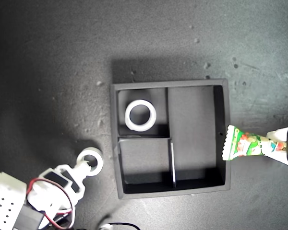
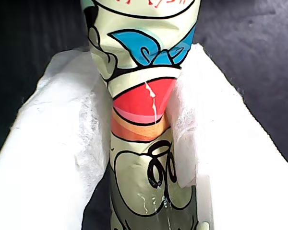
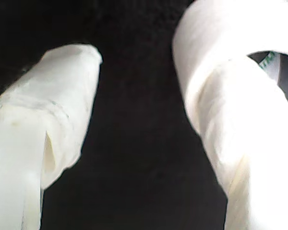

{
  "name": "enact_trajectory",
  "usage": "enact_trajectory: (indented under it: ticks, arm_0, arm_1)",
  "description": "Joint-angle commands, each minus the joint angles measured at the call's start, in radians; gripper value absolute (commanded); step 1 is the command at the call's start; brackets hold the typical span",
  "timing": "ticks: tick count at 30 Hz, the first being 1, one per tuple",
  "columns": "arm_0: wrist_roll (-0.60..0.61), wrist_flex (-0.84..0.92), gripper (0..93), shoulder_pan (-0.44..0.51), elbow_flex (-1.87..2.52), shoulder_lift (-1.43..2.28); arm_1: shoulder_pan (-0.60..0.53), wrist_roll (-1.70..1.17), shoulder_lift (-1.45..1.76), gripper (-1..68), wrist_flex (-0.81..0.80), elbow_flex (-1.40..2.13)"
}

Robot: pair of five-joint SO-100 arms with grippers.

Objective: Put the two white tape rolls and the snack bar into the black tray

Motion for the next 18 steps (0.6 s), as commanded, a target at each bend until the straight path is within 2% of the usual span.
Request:
enact_trajectory:
  ticks: [1,8,11,18]
  arm_0:
    - [0.02,-0.015,16.2,-0.026,-0.014,0.0]
    - [0.041,-0.015,16.7,-0.063,-0.034,-0.043]
    - [0.029,-0.002,16.7,-0.074,-0.058,-0.064]
    - [0.06,0.048,16.7,-0.071,-0.114,-0.061]
  arm_1:
    - [0.0,-0.408,0.015,-0.6,0.069,-0.106]
    - [-0.044,-0.65,0.003,-0.6,0.046,-0.173]
    - [-0.071,-0.776,-0.04,-0.6,0.1,-0.255]
    - [-0.052,-0.792,-0.071,-0.6,0.118,-0.244]
